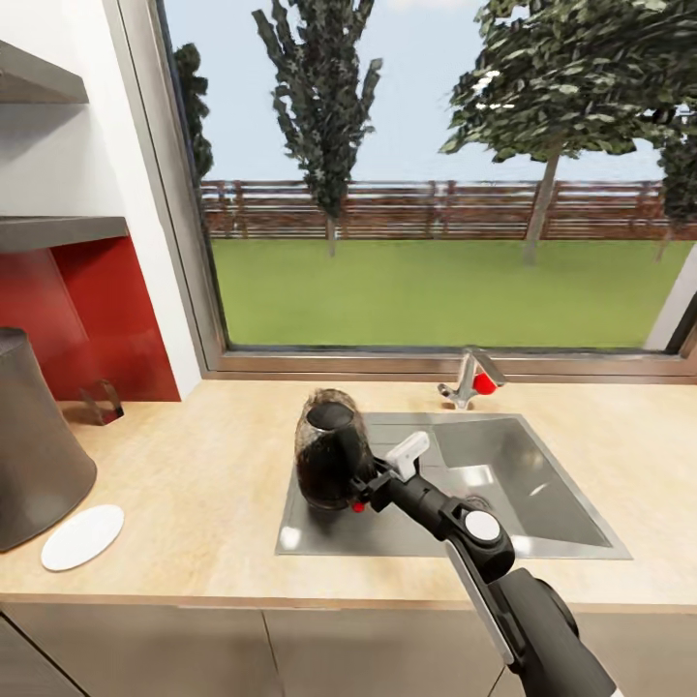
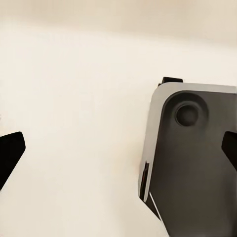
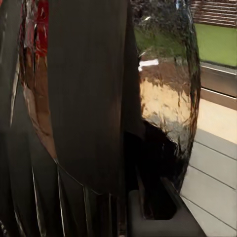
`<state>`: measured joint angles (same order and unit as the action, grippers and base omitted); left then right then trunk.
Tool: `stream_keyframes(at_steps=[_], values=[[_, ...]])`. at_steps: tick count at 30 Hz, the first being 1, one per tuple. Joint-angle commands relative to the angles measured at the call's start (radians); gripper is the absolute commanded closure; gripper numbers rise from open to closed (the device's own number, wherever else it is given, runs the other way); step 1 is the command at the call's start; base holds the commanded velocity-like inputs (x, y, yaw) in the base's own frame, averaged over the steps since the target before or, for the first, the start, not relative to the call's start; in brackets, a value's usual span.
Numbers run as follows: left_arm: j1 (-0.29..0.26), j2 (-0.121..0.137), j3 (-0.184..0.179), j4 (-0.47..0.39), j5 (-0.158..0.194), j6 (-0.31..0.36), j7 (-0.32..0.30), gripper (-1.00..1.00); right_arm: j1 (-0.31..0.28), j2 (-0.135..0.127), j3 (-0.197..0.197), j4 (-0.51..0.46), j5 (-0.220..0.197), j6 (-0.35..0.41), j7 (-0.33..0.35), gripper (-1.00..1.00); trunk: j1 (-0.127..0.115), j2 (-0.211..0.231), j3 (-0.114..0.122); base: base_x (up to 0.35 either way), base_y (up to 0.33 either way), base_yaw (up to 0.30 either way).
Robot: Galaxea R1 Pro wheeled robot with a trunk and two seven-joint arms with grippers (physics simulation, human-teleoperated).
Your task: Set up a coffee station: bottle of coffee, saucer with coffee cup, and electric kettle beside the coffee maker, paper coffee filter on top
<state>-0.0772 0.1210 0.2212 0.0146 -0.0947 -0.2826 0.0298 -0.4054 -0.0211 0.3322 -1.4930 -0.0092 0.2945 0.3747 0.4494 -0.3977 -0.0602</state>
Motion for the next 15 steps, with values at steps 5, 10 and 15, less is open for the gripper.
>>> stream_keyframes(at_steps=[5, 10, 15], values=[[-0.001, 0.001, 0.005, 0.001, -0.011, -0.004, 0.001, -1.0, -0.001, 0.001, 0.002, -0.005, -0.003, 0.011, 0.003, 1.0, 0.001, -0.002, -0.002, 0.0, 0.009, 0.0], [-0.001, 0.0, 0.007, 0.001, -0.011, -0.004, 0.001, -1.0, -0.001, 0.001, 0.002, -0.006, -0.002, 0.042, 0.005, 1.0, 0.001, -0.002, -0.002, 0.0, 0.021, 0.0], [-0.001, -0.001, 0.009, 0.002, -0.01, -0.004, 0.003, -1.0, -0.001, 0.0, 0.002, -0.007, -0.002, 0.056, 0.006, 1.0, 0.001, -0.002, -0.002, 0.0, 0.253, 0.0]])
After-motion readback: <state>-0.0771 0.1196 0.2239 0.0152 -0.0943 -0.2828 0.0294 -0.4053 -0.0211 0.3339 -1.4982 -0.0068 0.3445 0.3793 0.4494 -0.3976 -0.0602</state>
